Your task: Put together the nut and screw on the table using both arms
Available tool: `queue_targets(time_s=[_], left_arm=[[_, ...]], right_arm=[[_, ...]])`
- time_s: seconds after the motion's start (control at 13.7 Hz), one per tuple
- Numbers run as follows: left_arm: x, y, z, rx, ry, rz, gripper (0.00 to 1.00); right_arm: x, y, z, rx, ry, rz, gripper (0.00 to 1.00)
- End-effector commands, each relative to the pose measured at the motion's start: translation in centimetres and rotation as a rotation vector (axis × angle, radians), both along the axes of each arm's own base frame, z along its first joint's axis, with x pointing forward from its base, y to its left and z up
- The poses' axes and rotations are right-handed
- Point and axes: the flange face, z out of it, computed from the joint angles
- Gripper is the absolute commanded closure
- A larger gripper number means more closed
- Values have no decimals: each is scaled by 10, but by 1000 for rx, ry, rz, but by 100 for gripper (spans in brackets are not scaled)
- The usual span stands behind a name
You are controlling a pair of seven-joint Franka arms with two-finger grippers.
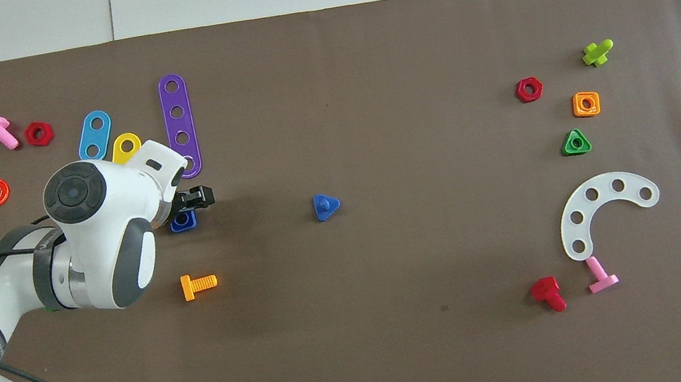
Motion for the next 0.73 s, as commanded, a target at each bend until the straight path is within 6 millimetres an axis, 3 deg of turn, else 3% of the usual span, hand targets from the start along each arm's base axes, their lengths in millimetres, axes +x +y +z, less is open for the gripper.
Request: queue_targets(time_s=[0.0, 0.07, 0.15, 0.22, 0.29, 0.37, 0.44, 0.66], left_arm=[[-6, 3, -3, 4, 3, 31, 15], [-6, 3, -3, 6, 7, 31, 17], [-6, 4, -2, 5, 6, 32, 28], [-5, 5, -1, 6, 10, 35, 49], [-5, 9, 5, 11, 26, 41, 79], [-6, 11, 12, 16, 37, 42, 91], [-4, 12, 22, 15, 30, 43, 100], [3, 1, 42, 26, -12, 8, 100]], right_arm=[[-4, -1, -7, 16, 27, 20, 0], [-5, 4, -9, 16, 36, 26, 0], [-5, 5, -12, 15, 44, 28, 0], [-4, 6, -14, 15, 44, 30, 0], [-4, 10, -15, 12, 45, 39, 0], [-4, 7, -16, 11, 46, 34, 0], [-4, 6, -17, 14, 47, 31, 0], [-4, 1, -17, 14, 45, 22, 0]])
